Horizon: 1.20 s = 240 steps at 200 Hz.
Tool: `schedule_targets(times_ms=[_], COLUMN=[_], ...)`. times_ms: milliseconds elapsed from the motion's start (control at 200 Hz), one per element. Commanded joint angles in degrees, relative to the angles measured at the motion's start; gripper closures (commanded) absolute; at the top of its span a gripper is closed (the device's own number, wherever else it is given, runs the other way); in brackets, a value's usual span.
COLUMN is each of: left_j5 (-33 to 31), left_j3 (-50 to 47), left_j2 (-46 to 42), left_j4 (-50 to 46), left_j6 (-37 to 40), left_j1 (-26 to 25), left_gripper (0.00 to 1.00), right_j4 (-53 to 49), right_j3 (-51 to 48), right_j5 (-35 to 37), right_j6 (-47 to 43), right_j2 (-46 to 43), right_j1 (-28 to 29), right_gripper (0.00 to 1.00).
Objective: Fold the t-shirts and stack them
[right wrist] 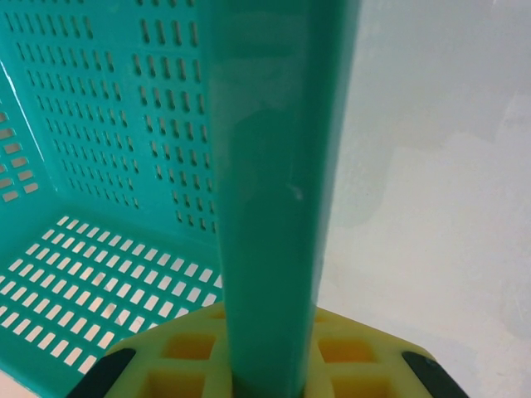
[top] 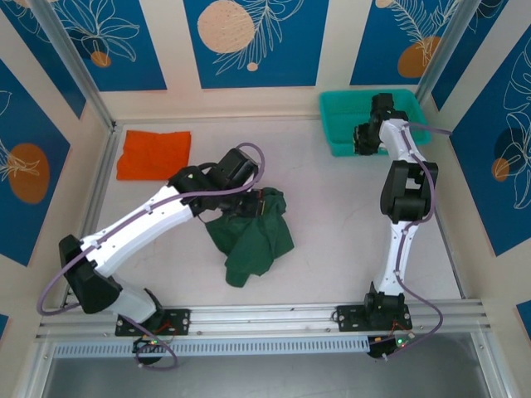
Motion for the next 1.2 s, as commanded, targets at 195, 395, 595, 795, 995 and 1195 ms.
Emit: schedule_targets(times_ms=[195,395,595,795,995,1195], left_j5=[2.6,0.0,5.9,8.3,20.8,22.5], left_j3=[3.0,8.3,11.9,8.6,-6.6,-8.0], left_j2=[2.0,4.5,9.7,11.6,10.7,16.0], left_j4=[-0.1,-4.4,-5.6,-9.4,0.2,4.3], left_j6=[0.7,1.8,1.1,-2.1,-5.9,-6.4], left_j1=[0.2,3.2,10.6,19.6,23.3,23.7], left_gripper=[1.00,0.96,0.48,0.20,0.20,0.21], right_j4=[-1.7,0.3,7.4,5.7,1.4,3.6], right_j3=[4.5,-1.8,-27.3,-47.2,-58.1,-63.6], right_j5=[2.0,-3.0,-5.6,-3.3,-10.8,-15.7], right_j6=[-1.2,-9.6,-13.6,-20.5,-25.8,-22.2], right_j2=[2.4,-6.2,-28.3,-46.0,-52.1,-52.4], right_j1=[-2.7,-1.7,3.3,14.2,25.2,37.4], right_gripper=[0.49,0.02,0.01,0.02,0.09,0.20])
